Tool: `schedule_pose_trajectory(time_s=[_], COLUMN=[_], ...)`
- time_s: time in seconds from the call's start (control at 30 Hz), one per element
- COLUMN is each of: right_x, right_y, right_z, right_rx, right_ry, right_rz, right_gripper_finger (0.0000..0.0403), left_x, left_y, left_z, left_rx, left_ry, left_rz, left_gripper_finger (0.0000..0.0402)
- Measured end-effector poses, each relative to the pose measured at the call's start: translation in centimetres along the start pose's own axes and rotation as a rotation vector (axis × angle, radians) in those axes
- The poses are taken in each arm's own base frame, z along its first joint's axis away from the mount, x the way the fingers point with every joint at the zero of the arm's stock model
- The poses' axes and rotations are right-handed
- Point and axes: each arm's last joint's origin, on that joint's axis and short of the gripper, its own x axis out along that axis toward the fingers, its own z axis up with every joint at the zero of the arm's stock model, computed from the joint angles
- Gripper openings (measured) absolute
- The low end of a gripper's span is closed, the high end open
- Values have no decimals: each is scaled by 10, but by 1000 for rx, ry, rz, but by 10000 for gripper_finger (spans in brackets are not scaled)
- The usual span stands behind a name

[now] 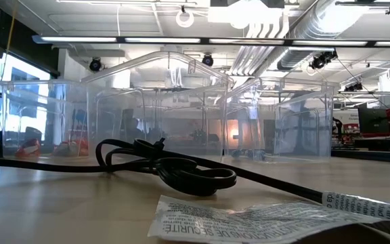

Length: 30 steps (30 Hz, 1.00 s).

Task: Sort candy
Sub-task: Put the blue candy into the right transparent bin

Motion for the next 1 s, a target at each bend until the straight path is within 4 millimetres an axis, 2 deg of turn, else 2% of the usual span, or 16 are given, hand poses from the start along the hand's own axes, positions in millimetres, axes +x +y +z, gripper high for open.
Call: schedule_pose_trajectory(time_s=[0.13,0.2,0.3,0.47,0.67,0.83,1.0], right_x=[1,1,1,0,-18,-38,-64], right_y=[-1,-2,-4,-8,-3,8,7], right_z=[1,1,1,2,11,32,70], right_rx=[-33,-48,-51,-50,-57,-158,-230], right_ry=[-21,-30,-44,-48,-115,-380,-693], right_rz=[-17,-29,-55,-81,-96,-130,-272], right_gripper_finger=[188,172,126,18,8,5,3], left_x=[0,0,0,0,0,0,0], left_y=[0,0,0,0,0,0,0], left_z=[0,0,0,0,0,0,0], left_rx=[0,0,0,0,0,-1,-4], left_ry=[0,1,1,1,0,-1,-5], left_rz=[0,-1,0,-1,-1,0,3], left_gripper_finger=[0,0,0,0,0,0,0])
